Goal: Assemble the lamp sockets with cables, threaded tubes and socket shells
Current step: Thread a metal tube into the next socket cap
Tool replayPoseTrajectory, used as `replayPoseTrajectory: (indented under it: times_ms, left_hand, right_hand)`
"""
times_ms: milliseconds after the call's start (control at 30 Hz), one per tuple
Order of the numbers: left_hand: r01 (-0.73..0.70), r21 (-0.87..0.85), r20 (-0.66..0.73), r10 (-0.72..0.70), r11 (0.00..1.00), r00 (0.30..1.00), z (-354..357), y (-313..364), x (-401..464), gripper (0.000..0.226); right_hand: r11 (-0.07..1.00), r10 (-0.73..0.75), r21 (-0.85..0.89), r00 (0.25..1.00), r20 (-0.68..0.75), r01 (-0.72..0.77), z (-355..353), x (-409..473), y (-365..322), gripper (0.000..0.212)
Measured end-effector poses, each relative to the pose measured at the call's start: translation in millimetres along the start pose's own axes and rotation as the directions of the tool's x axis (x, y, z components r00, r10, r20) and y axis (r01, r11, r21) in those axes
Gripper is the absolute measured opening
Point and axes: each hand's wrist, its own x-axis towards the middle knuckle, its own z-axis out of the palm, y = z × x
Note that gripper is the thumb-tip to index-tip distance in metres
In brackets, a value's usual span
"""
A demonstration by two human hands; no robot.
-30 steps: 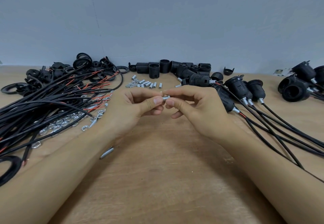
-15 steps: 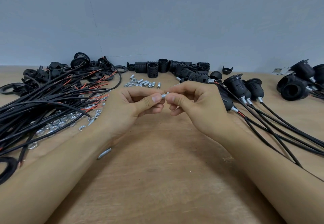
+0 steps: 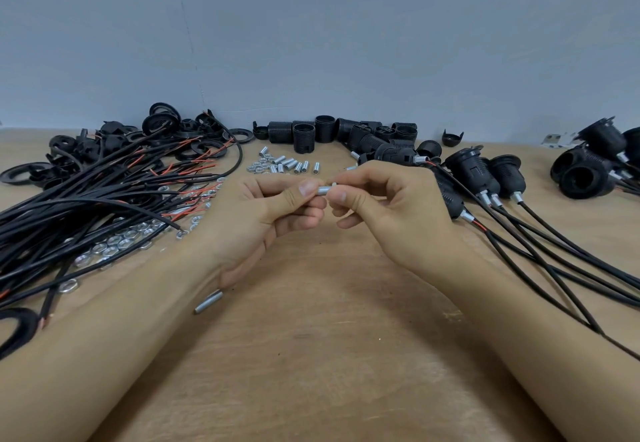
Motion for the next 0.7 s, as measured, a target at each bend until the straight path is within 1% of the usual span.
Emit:
replayPoseTrajectory:
  times_ms: [133, 233, 300, 367, 400, 467, 500, 600, 700]
  left_hand:
    - [-0.027, 0.02, -0.009, 0.027, 0.999, 1.0, 0.2, -2.1, -0.1, 0.017]
    - [0.019, -0.002, -0.007, -0.019, 1.0, 1.0, 0.1, -0.7, 0.3, 0.018]
    - [0.06, -0.013, -0.017, -0.06, 0.998, 0.998, 0.0, -0.4, 0.4, 0.019]
    - [0.098, -0.001, -0.029, -0.098, 0.995, 0.995, 0.7, -0.7, 0.3, 0.02]
    - [0.107, 0.005, -0.031, -0.107, 0.994, 0.994, 1.1, -0.6, 0.2, 0.021]
    - [0.09, 0.0, -0.024, -0.089, 0.996, 0.996, 1.5, -0.5, 0.1, 0.019]
    - [0.07, -0.005, -0.015, -0.07, 0.998, 0.997, 1.3, -0.2, -0.3, 0.018]
    - [0.007, 0.016, 0.02, -0.008, 1.0, 1.0, 1.5, 0.5, -2.2, 0.02]
    - [-0.024, 0.042, 0.013, 0.024, 0.999, 1.0, 2.4, 0.2, -2.1, 0.021]
  right_hand:
    - [0.998, 0.017, -0.066, 1.0, 0.025, -0.015, 0.1, 0.5, 2.5, 0.023]
    - [0.998, -0.032, -0.047, 0.999, 0.031, 0.034, 0.2, -0.2, 0.6, 0.029]
    - [0.991, -0.081, -0.104, 0.996, 0.029, 0.084, -0.3, -0.3, 0.7, 0.029]
    - [0.988, -0.076, -0.132, 0.997, 0.013, 0.077, 0.2, -0.7, 2.0, 0.028]
    - [0.992, -0.046, -0.115, 0.999, -0.001, 0.046, 0.7, -0.7, 2.6, 0.025]
    - [0.998, 0.019, -0.058, 1.0, -0.009, -0.02, 0.5, -0.4, 2.7, 0.009]
    - [0.998, 0.04, -0.046, 0.999, -0.004, -0.04, -0.1, -0.3, 2.1, 0.004]
    - [0.993, 0.111, -0.048, 0.994, 0.013, -0.11, 0.7, -0.3, 2.3, 0.028]
    - [0.968, 0.236, -0.093, 0.972, 0.017, -0.233, 1.6, -0.2, 4.4, 0.049]
